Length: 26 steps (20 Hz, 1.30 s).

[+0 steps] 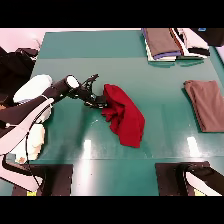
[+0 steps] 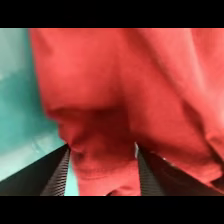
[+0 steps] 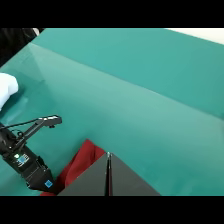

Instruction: Fold the shirts.

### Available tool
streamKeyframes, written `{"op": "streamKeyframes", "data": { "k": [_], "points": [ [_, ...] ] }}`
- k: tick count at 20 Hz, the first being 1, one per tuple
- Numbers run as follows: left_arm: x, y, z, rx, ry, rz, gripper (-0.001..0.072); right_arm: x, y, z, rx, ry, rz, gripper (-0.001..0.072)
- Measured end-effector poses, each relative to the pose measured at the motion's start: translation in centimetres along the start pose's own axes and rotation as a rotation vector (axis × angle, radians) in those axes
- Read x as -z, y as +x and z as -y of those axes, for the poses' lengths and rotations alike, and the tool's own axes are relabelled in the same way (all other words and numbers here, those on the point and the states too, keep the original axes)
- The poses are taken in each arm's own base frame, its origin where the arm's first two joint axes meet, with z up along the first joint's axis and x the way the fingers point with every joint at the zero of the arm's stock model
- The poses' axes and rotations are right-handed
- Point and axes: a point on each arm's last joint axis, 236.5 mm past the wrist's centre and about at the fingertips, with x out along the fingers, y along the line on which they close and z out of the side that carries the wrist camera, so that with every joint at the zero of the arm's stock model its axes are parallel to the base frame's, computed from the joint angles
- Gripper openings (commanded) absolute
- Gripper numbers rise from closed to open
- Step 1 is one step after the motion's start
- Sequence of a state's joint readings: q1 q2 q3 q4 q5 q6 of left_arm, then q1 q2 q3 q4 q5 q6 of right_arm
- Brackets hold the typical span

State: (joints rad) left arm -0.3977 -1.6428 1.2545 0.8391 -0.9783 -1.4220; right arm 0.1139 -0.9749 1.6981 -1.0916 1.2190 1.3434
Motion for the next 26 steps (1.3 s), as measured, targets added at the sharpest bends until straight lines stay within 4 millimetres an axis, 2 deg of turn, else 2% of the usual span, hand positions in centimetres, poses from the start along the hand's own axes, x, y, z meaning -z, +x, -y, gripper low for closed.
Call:
{"op": "streamKeyframes", "data": {
  "k": [1, 3, 5, 6, 8, 9, 10, 11, 14, 16, 17, 19, 22, 24, 25, 26],
  "points": [
    [0.1, 0.2, 0.0, 0.007, -0.005, -0.004, 0.0026, 0.1, 0.1, 0.0, -0.001, 0.001, -0.006, 0.0020],
    [0.0, 0.3, 0.1, 0.018, -0.010, -0.005, 0.0024, 0.6, 0.2, 0.0, -0.004, 0.008, -0.024, 0.0020],
    [-1.1, -0.7, 0.2, 0.031, -0.010, 0.016, 0.0024, 2.1, 0.5, 0.1, -0.006, 0.030, -0.072, 0.0020],
    [-1.8, -1.5, 0.2, 0.036, -0.002, 0.030, 0.0024, 3.4, 0.8, 0.4, -0.004, 0.051, -0.107, 0.0020],
    [-3.5, -3.9, 0.5, 0.033, 0.028, 0.078, 0.0024, 7.9, 1.7, 1.4, 0.006, 0.127, -0.221, 0.0023],
    [-4.3, -5.1, 0.4, 0.022, 0.045, 0.105, 0.0024, 10.7, 2.3, 2.0, 0.016, 0.173, -0.285, 0.0107],
    [-5.0, -6.4, 0.4, 0.010, 0.066, 0.129, 0.0024, 13.9, 2.8, 2.8, 0.027, 0.222, -0.351, 0.0341],
    [-5.5, -7.5, 0.4, -0.004, 0.083, 0.152, 0.0024, 17.6, 3.5, 3.5, 0.036, 0.280, -0.425, 0.0456],
    [-6.1, -9.3, 0.1, -0.043, 0.121, 0.182, 0.0024, 28.7, 5.7, 3.9, 0.027, 0.482, -0.614, 0.0454],
    [-6.3, -9.9, -0.2, -0.060, 0.132, 0.190, 0.0024, 34.0, 7.4, 2.6, -0.016, 0.603, -0.677, 0.0453],
    [-6.4, -10.1, -0.3, -0.066, 0.136, 0.193, 0.0024, 35.9, 8.3, 1.8, -0.042, 0.650, -0.697, 0.0452],
    [-6.4, -10.2, -0.4, -0.075, 0.143, 0.196, 0.0024, 38.6, 10.1, 0.1, -0.087, 0.727, -0.719, 0.0452],
    [-6.5, -10.4, -0.6, -0.088, 0.149, 0.198, 0.0025, 40.9, 12.4, -1.5, -0.117, 0.786, -0.752, 0.0436],
    [-6.5, -10.4, -0.7, -0.093, 0.151, 0.196, 0.0024, 41.5, 13.8, -2.3, -0.137, 0.787, -0.773, 0.0275],
    [-6.4, -10.4, -0.8, -0.095, 0.152, 0.194, 0.0025, 41.6, 14.4, -2.7, -0.149, 0.778, -0.783, 0.0124],
    [-6.4, -10.5, -0.8, -0.096, 0.153, 0.194, 0.0024, 41.4, 15.0, -2.9, -0.158, 0.762, -0.782, 0.0020]
  ]
}}
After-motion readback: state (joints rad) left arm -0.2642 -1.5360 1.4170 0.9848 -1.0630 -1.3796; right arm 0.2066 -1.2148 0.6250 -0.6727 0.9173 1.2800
